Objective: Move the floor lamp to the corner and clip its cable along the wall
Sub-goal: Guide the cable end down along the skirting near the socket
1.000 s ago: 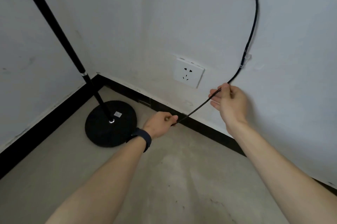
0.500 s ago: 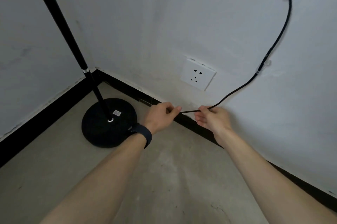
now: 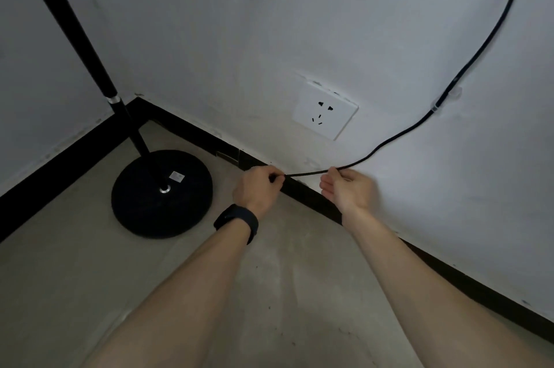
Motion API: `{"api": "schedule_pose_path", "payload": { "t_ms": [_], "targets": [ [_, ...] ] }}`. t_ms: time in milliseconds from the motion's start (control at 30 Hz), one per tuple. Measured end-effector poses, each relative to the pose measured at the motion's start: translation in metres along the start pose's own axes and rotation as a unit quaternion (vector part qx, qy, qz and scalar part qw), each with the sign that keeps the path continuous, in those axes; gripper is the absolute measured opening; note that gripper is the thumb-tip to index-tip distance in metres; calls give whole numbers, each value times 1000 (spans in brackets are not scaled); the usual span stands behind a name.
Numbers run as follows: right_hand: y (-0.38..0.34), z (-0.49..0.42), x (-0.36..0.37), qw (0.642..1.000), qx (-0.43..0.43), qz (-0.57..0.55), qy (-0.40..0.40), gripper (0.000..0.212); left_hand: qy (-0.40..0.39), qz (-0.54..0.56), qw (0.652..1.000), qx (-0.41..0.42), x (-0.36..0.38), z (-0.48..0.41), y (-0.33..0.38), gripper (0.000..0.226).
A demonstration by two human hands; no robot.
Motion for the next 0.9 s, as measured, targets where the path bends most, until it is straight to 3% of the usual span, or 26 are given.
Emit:
{"api": "schedule_pose_path", "payload": {
  "t_ms": [200,500,733,900],
  "targets": [
    [3,-3,8,1000,-9,-10,19,24,61,82,995,-22,-2,-6,-4,18],
    [5,-7,8,990,-42,114,70,34,31,135,984,-113,17,-12,-9,18],
    [18,-6,-4,991,22,78,104,29,97,349,917,-166,15,-25,6,39],
    [33,-10,-25,984,30,136,108,28,56,464,857,-217,26,-22,18,32]
  ]
}}
Point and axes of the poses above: each hand's wrist, its own z-axis away from the middle knuckle, its own x-axis out of the palm, y = z × x, the point moved 5 cm from there along -z, towards the middle knuckle, and after that the axes turned 5 degrees about z, right-handed, at the moved point
